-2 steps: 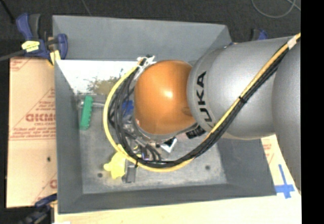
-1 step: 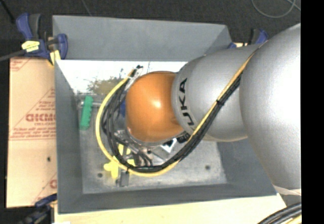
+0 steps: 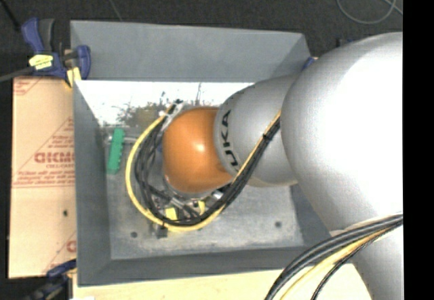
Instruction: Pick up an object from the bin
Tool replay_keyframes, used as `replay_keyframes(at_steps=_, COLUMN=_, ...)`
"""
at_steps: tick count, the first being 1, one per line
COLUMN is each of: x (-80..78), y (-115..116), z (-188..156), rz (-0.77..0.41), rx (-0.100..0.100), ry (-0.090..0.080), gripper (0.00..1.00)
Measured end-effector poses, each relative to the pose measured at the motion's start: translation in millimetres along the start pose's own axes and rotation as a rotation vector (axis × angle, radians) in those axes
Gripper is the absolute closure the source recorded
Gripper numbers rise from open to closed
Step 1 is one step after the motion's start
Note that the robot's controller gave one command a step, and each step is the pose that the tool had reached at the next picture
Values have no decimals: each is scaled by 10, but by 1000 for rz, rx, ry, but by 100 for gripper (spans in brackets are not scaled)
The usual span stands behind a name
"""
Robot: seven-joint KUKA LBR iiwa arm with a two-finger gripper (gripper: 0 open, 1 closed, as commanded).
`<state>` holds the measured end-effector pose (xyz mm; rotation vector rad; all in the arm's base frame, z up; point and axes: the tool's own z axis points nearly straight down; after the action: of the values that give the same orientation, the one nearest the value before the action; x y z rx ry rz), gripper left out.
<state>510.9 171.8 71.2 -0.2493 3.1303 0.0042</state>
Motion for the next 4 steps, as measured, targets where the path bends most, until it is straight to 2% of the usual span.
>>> replay_keyframes(at_steps=1, x=0, y=0, z=0, rz=1, rx=0, ry=0, gripper=100)
replay_keyframes(at_steps=2, x=103, y=-219, z=-386, rz=-57, rx=-1, ry=10, gripper=100)
replay_keyframes(at_steps=3, x=103, y=-332, z=-741, rz=-225, rx=2, ry=-3, gripper=100)
replay_keyframes(at_steps=4, x=-93, y=-426, z=-865, rz=-354, rx=-1, ry=1, gripper=100)
